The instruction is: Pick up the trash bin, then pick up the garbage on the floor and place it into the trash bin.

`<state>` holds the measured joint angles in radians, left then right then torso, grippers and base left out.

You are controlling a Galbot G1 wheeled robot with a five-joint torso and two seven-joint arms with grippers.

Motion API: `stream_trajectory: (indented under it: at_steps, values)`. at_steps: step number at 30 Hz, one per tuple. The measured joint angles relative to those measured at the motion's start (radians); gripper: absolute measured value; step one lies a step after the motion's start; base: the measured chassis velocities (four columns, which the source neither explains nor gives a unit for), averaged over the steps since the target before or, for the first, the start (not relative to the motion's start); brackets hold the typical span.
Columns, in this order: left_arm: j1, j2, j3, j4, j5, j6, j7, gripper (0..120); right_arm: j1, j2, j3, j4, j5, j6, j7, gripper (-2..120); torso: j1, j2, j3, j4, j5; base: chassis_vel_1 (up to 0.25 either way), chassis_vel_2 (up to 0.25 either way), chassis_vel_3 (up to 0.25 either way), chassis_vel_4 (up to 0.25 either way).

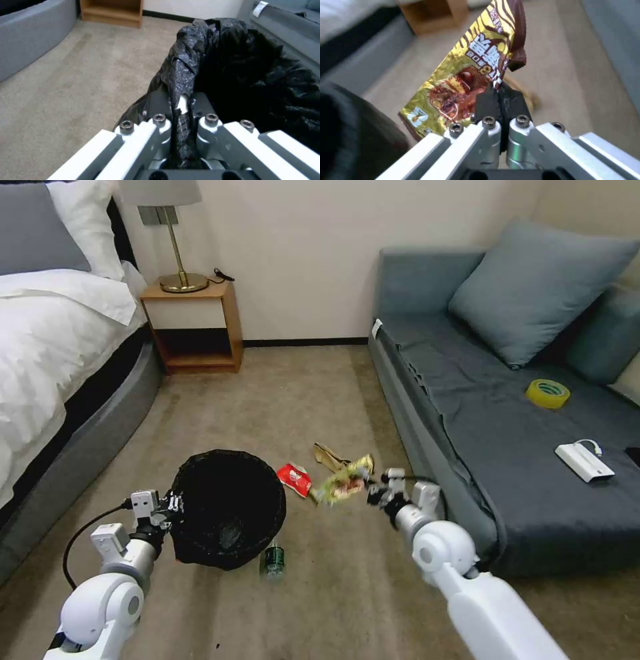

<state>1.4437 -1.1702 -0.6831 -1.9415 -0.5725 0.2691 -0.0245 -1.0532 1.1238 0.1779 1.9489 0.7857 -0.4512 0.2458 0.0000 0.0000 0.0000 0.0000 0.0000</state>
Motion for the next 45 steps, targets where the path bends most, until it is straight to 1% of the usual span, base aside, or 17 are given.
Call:
stream_trajectory:
  at_steps: [1,2,5,6,8,13,20,23,32,35,36,38,39,41,42,43,45]
  values:
    - [-0.001,0.000,0.006,-0.002,0.001,0.001,-0.001,4,0.000,-0.019,-0.004,0.039,0.010,0.004,-0.001,0,0.000,0.000,0.000,0.0000,0.0000,0.000,0.000,0.000,0.000]
    - [-0.001,0.000,0.006,-0.002,0.001,0.001,-0.001,4,0.000,-0.019,-0.004,0.039,0.010,0.004,-0.001,0,0.000,0.000,0.000,0.0000,0.0000,0.000,0.000,0.000,0.000]
    - [0.001,-0.001,0.025,-0.013,0.002,0.007,-0.006,4,-0.016,-0.064,-0.032,0.162,0.027,0.013,-0.015,0,0.000,0.000,0.000,-0.0001,-0.0001,0.000,0.000,0.000,0.000]
    - [0.001,-0.001,0.025,-0.013,0.002,0.007,-0.006,4,-0.016,-0.064,-0.032,0.162,0.027,0.013,-0.015,0,0.000,0.000,0.000,-0.0001,-0.0001,0.000,0.000,0.000,0.000]
    - [0.010,-0.003,0.038,-0.024,0.003,0.012,-0.008,4,-0.038,-0.090,-0.074,0.240,0.028,0.013,-0.026,0,0.000,0.000,0.000,-0.0001,-0.0001,0.000,0.000,0.000,0.000]
    - [0.031,-0.012,0.049,-0.049,0.011,0.017,-0.008,4,-0.047,-0.111,-0.161,0.270,-0.028,0.016,-0.054,0,0.000,0.000,0.000,-0.0001,0.0000,0.000,0.000,0.000,0.000]
    - [0.051,-0.030,0.054,-0.084,0.020,0.020,-0.008,4,-0.011,-0.085,-0.289,0.209,-0.127,0.030,-0.087,0,0.000,0.000,0.000,-0.0001,-0.0001,0.000,0.000,0.000,0.000]
    - [0.073,-0.042,0.045,-0.116,0.023,0.022,-0.008,4,0.024,-0.036,-0.368,0.115,-0.186,0.042,-0.096,0,0.000,0.000,0.000,0.0000,0.0000,0.000,0.000,0.000,0.000]
    - [0.082,-0.050,0.028,-0.130,0.010,0.021,-0.007,4,0.076,0.000,-0.474,0.009,-0.228,0.043,-0.108,0,0.000,0.000,0.000,0.0000,-0.0002,0.000,0.000,0.000,0.000]
    - [0.075,-0.050,0.019,-0.126,0.007,0.018,-0.009,4,0.101,0.025,-0.502,-0.023,-0.238,0.043,-0.115,7,0.000,0.000,0.000,-0.0001,-0.0002,0.000,0.000,0.000,0.000]
    - [0.075,-0.050,0.019,-0.126,0.007,0.018,-0.009,4,0.101,0.025,-0.502,-0.023,-0.238,0.043,-0.115,7,0.000,0.000,0.000,-0.0001,-0.0002,0.000,0.000,0.000,0.000]
    - [0.070,-0.046,0.010,-0.126,-0.003,0.017,-0.010,4,0.126,0.055,-0.523,-0.048,-0.238,0.039,-0.118,17,0.000,0.000,0.000,0.0000,-0.0002,0.000,0.000,0.000,0.000]
    - [0.070,-0.046,0.010,-0.126,-0.003,0.017,-0.010,4,0.126,0.055,-0.523,-0.048,-0.238,0.039,-0.118,17,0.000,0.000,0.000,0.0000,-0.0002,0.000,0.000,0.000,0.000]
    - [0.062,-0.039,-0.001,-0.120,-0.008,0.017,-0.011,4,0.155,0.079,-0.540,-0.071,-0.238,0.037,-0.118,29,0.000,0.000,0.000,0.0000,-0.0002,0.000,0.000,0.000,0.000]
    - [0.058,-0.036,-0.007,-0.118,-0.011,0.017,-0.013,4,0.166,0.088,-0.544,-0.079,-0.238,0.036,-0.118,33,0.000,0.000,0.000,0.0001,-0.0002,0.000,0.000,0.000,0.000]
    - [0.058,-0.036,-0.007,-0.118,-0.011,0.017,-0.013,4,0.166,0.088,-0.544,-0.079,-0.238,0.036,-0.118,33,0.000,0.000,0.000,0.0001,-0.0002,0.000,0.000,0.000,0.000]
    - [0.052,-0.030,-0.018,-0.112,-0.013,0.016,-0.016,4,0.184,0.102,-0.547,-0.091,-0.238,0.035,-0.117,41,0.000,0.000,0.000,0.0001,-0.0002,0.000,0.000,0.000,0.000]
